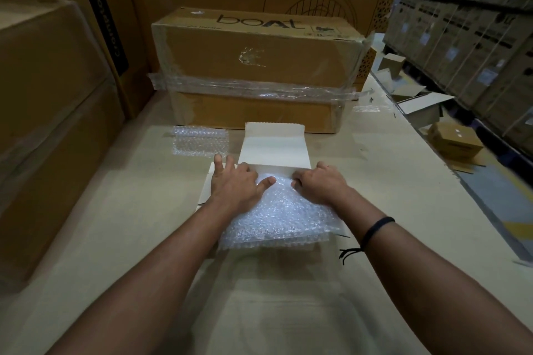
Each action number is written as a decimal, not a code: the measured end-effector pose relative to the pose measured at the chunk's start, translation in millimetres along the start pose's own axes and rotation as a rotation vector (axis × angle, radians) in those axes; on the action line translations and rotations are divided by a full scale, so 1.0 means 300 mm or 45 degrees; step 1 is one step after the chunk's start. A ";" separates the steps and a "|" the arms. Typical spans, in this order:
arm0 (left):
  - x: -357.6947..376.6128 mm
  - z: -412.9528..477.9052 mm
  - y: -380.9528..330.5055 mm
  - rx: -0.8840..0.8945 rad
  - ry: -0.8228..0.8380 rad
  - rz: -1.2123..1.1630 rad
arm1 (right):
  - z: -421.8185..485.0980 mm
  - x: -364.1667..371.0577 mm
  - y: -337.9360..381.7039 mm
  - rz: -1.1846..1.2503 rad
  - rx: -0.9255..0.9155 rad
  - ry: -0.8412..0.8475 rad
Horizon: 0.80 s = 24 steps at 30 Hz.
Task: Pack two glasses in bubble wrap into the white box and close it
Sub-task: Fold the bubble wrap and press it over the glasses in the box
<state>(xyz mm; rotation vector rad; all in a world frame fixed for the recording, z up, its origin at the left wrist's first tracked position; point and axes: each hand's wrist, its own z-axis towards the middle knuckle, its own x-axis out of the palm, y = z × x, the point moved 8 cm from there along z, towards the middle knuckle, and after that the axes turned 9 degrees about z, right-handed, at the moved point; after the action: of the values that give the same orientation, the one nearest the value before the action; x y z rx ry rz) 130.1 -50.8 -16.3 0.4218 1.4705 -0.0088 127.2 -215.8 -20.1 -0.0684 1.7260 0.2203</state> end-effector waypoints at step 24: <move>0.007 -0.019 0.047 -0.054 -0.031 -0.029 | 0.033 0.001 0.059 -0.043 -0.098 0.239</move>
<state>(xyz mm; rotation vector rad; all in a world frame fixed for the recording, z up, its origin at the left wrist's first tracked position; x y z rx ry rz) 128.5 -35.6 -14.8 0.3692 1.4494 -0.0011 133.6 -196.5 -20.1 -0.1796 1.9010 0.2620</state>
